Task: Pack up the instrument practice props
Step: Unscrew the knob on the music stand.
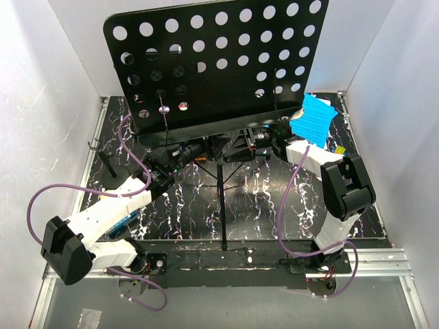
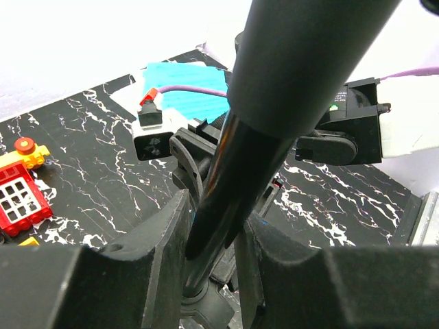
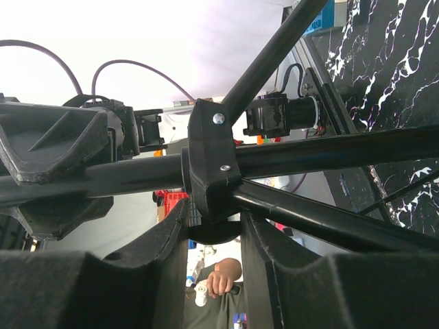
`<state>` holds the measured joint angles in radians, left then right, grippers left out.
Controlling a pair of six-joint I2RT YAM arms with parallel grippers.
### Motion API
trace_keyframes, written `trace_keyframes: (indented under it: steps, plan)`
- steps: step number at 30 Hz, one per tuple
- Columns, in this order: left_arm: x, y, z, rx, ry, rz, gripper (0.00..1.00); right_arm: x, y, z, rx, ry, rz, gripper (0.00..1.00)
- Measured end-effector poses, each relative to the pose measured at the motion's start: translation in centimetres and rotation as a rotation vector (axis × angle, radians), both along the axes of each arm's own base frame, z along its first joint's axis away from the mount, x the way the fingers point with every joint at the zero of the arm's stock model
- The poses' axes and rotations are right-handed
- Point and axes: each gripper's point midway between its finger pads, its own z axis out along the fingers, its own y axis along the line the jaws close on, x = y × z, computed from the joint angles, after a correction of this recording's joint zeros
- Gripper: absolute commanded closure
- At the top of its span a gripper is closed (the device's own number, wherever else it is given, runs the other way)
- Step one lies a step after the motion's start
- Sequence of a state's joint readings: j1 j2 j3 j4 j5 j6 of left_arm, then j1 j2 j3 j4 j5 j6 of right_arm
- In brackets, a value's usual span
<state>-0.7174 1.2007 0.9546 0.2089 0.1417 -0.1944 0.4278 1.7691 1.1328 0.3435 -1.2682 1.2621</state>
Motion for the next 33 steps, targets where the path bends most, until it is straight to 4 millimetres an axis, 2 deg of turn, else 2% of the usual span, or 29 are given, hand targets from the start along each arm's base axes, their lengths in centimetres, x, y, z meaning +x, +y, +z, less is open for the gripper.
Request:
trace_keyframes:
  steps: [4, 7, 13, 17, 22, 33]
  plan:
    - [-0.01, 0.00, -0.01, 0.001, 0.000, 0.000, 1.00, -0.12, -0.05, 0.01, 0.004, -0.010, -0.004, 0.59]
    - [-0.07, -0.06, -0.01, 0.001, 0.000, -0.004, 1.00, -0.24, -0.09, 0.02, 0.009, -0.016, -0.005, 0.51]
    - [-0.09, -0.07, -0.01, 0.001, 0.000, -0.005, 1.00, -0.49, -0.13, -0.17, 0.016, -0.015, -0.005, 0.50]
    - [-0.09, -0.07, -0.01, 0.001, 0.000, -0.006, 1.00, -0.56, -0.12, -0.13, 0.021, -0.021, -0.001, 0.69]
    - [-0.10, -0.08, -0.02, 0.001, 0.000, -0.006, 1.00, -0.59, -0.12, 0.06, 0.026, -0.034, -0.003, 0.99]
    - [-0.01, 0.01, -0.07, 0.003, 0.004, 0.002, 1.00, -0.60, -0.03, 0.01, -0.050, -0.120, -0.020, 0.99]
